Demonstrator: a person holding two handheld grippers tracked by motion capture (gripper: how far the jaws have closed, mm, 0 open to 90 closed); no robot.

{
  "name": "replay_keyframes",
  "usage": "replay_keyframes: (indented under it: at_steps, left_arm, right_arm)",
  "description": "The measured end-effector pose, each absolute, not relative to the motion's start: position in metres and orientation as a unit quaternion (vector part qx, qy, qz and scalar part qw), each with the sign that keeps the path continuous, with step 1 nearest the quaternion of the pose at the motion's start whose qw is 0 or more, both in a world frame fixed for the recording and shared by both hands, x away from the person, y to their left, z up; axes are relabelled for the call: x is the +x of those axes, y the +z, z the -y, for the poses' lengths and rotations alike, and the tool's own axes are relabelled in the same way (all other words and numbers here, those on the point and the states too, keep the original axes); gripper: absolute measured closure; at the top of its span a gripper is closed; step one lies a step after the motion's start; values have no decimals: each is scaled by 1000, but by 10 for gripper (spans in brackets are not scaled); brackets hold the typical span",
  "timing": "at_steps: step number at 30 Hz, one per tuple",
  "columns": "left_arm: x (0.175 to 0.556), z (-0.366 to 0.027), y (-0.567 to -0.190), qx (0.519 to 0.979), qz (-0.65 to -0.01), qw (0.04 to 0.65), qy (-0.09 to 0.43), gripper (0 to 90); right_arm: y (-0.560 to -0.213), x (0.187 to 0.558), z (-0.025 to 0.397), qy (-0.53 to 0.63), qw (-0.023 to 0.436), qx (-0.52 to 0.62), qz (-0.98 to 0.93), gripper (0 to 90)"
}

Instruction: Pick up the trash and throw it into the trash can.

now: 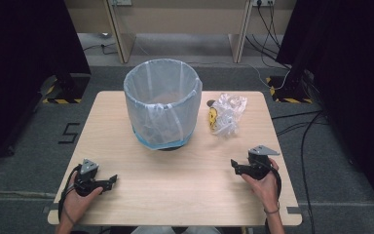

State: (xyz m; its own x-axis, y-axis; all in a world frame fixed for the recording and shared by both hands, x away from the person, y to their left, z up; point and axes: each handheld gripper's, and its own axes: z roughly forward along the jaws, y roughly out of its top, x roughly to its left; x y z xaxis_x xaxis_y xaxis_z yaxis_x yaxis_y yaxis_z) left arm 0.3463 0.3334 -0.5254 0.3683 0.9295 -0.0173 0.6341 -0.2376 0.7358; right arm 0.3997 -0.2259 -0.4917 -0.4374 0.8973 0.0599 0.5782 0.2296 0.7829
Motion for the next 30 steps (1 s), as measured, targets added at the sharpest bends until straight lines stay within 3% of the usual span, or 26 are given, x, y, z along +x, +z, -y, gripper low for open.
replay_keyframes:
  at_steps: [30]
  left_arm:
    - [350, -331, -526, 757, -519, 334, 216, 63]
  right_arm:
    - [-464, 457, 226, 398, 216, 506, -734, 198]
